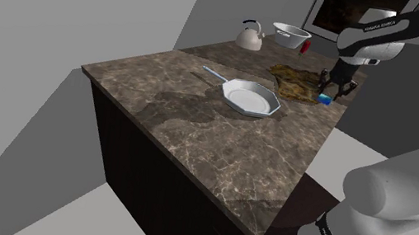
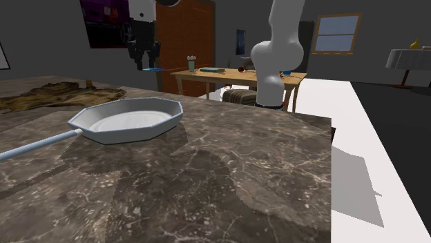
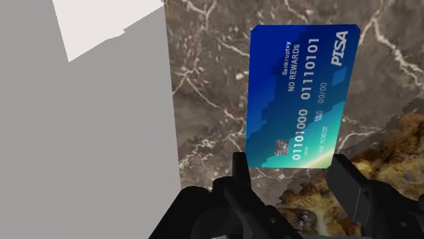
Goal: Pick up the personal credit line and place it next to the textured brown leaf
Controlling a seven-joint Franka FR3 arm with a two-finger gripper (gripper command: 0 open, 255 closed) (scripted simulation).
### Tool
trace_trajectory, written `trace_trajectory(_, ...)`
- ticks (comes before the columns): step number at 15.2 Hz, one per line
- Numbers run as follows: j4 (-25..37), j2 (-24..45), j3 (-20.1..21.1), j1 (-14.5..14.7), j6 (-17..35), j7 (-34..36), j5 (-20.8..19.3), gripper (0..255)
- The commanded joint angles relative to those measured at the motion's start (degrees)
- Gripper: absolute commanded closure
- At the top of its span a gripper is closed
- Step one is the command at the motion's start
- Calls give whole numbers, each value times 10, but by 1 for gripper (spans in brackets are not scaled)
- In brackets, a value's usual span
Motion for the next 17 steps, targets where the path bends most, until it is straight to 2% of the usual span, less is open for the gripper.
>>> trace_trajectory(1, -2, 7, -8, -4, 11, -12, 1, 255)
trace_trajectory(17, -67, 73, -16, -7, 140, -7, 3, 255)
